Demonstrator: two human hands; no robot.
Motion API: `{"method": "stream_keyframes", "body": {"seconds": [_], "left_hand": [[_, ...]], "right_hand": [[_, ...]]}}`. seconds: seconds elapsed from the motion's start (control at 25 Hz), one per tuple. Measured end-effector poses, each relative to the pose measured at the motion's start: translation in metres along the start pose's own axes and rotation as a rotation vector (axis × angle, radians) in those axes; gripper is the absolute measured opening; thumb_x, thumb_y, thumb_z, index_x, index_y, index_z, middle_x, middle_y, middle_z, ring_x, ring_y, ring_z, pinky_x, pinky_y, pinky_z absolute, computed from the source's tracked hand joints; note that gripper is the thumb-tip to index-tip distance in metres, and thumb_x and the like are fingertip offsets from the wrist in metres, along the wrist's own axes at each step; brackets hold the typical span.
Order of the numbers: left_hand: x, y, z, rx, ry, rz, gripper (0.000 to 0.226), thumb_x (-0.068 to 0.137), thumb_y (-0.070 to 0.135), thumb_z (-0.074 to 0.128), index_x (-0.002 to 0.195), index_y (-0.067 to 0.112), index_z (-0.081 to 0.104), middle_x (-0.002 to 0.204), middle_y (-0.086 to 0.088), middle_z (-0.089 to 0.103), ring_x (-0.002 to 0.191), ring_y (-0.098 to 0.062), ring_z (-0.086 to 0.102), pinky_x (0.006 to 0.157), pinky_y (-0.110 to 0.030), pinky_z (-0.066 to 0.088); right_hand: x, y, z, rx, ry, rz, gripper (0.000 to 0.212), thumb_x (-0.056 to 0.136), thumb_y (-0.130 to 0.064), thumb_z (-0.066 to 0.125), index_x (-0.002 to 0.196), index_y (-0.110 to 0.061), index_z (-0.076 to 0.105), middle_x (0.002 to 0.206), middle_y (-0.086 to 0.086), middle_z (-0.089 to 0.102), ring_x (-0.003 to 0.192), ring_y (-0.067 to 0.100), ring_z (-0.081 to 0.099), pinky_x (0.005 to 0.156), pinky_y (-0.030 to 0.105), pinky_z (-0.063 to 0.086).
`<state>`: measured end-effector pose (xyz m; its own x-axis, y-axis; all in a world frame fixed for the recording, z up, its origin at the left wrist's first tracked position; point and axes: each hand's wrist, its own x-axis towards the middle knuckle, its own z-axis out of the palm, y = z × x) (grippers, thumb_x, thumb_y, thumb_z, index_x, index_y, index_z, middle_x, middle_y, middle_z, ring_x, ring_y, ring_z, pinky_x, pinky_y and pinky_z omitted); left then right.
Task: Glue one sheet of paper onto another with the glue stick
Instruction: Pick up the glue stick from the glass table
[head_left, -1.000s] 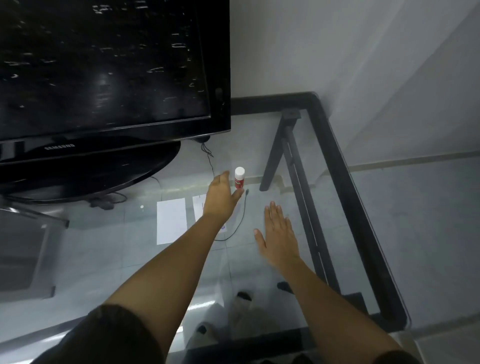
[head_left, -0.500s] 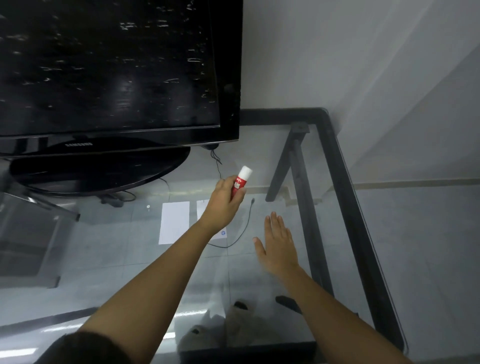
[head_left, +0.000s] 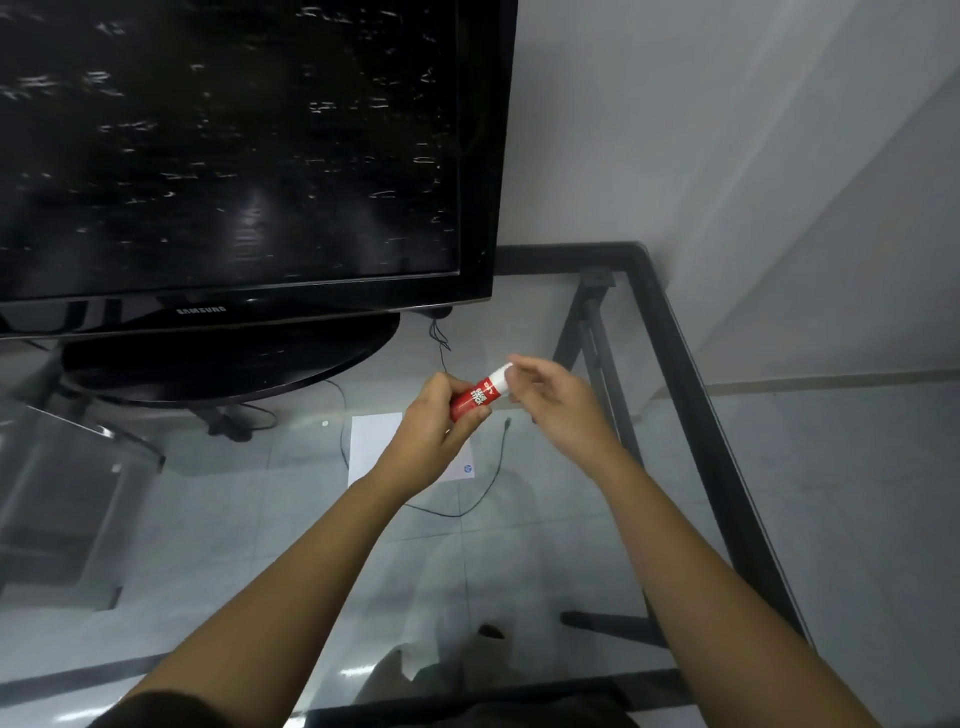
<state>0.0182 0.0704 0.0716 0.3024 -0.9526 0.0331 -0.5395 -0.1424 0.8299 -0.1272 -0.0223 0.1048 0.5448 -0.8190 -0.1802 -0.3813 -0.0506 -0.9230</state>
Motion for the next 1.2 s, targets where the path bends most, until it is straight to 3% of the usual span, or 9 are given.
{"method": "stream_keyframes", "body": {"seconds": [0.16,0.28,0.36,0.56,0.68,0.8,0.92,1.04,1.2], "left_hand": [[-0.006,-0.003,-0.008,0.014,-0.017,0.013,0.021,0.089,0.036,0.055,0.099,0.028,0.039,0.087,0.016,0.046,0.071,-0.006,0.051,0.056,-0.009,0.039],[-0.015,-0.017,-0.016,0.02,-0.01,-0.079,0.021,0.09,0.034,0.055,0.1,0.025,0.039,0.089,0.01,0.048,0.073,-0.005,0.051,0.054,-0.01,0.036],[-0.022,-0.028,-0.022,0.014,0.008,-0.156,0.021,0.09,0.033,0.055,0.101,0.023,0.04,0.094,0.007,0.05,0.075,-0.005,0.052,0.053,-0.009,0.037],[-0.032,-0.041,-0.031,0.004,0.1,-0.171,0.02,0.089,0.032,0.057,0.1,0.025,0.041,0.089,0.019,0.048,0.072,-0.004,0.052,0.056,-0.003,0.04],[-0.035,-0.048,-0.037,0.011,0.124,-0.161,0.02,0.089,0.031,0.058,0.099,0.025,0.042,0.087,0.019,0.047,0.07,0.003,0.052,0.055,-0.002,0.039],[-0.033,-0.05,-0.038,0.004,0.116,-0.144,0.021,0.089,0.03,0.058,0.1,0.024,0.042,0.089,0.02,0.047,0.074,0.016,0.048,0.057,-0.001,0.039],[-0.027,-0.044,-0.037,-0.056,0.126,-0.157,0.019,0.09,0.027,0.058,0.1,0.027,0.042,0.09,0.02,0.05,0.079,0.017,0.049,0.058,-0.006,0.043],[-0.018,-0.033,-0.041,-0.181,0.138,-0.15,0.022,0.087,0.021,0.056,0.101,0.035,0.045,0.093,0.016,0.055,0.075,0.007,0.053,0.06,-0.015,0.041],[-0.016,-0.013,-0.044,-0.367,0.133,-0.1,0.02,0.084,0.033,0.065,0.098,0.04,0.052,0.099,0.016,0.063,0.09,-0.007,0.062,0.074,-0.031,0.054]], "right_hand": [[0.005,-0.007,0.002,-0.006,0.032,-0.025,0.025,0.086,-0.034,0.06,0.106,-0.02,0.065,0.089,-0.012,0.064,0.085,0.003,0.06,0.073,0.018,0.048],[0.025,-0.001,-0.009,0.091,0.207,-0.012,0.028,0.084,-0.036,0.062,0.11,-0.025,0.064,0.096,-0.018,0.062,0.086,-0.008,0.059,0.074,0.01,0.044],[0.043,0.016,-0.006,-0.035,0.227,-0.018,0.037,0.084,-0.029,0.064,0.12,-0.023,0.059,0.103,-0.011,0.059,0.085,-0.005,0.057,0.072,0.008,0.042],[0.073,0.078,0.032,-0.297,0.159,0.059,0.052,0.084,-0.009,0.064,0.131,-0.005,0.043,0.105,0.015,0.061,0.096,0.026,0.059,0.086,0.03,0.047],[0.078,0.106,0.046,-0.375,0.145,0.065,0.05,0.085,-0.009,0.063,0.131,-0.005,0.043,0.106,0.016,0.062,0.099,0.029,0.059,0.086,0.029,0.046],[0.077,0.114,0.048,-0.391,0.105,0.085,0.06,0.082,-0.011,0.066,0.135,-0.007,0.038,0.121,0.018,0.056,0.111,0.031,0.054,0.097,0.039,0.045],[0.073,0.094,0.039,-0.352,0.149,0.065,0.067,0.08,-0.017,0.07,0.136,-0.01,0.035,0.134,0.013,0.045,0.116,0.023,0.049,0.097,0.033,0.042],[0.046,0.057,0.036,-0.184,0.267,-0.026,0.039,0.084,-0.027,0.065,0.12,-0.017,0.055,0.112,-0.002,0.059,0.093,0.001,0.056,0.085,0.018,0.047],[-0.001,0.017,0.047,0.079,0.131,0.014,0.028,0.082,-0.049,0.059,0.104,-0.032,0.065,0.093,-0.023,0.063,0.086,-0.009,0.06,0.071,0.008,0.046]]}}
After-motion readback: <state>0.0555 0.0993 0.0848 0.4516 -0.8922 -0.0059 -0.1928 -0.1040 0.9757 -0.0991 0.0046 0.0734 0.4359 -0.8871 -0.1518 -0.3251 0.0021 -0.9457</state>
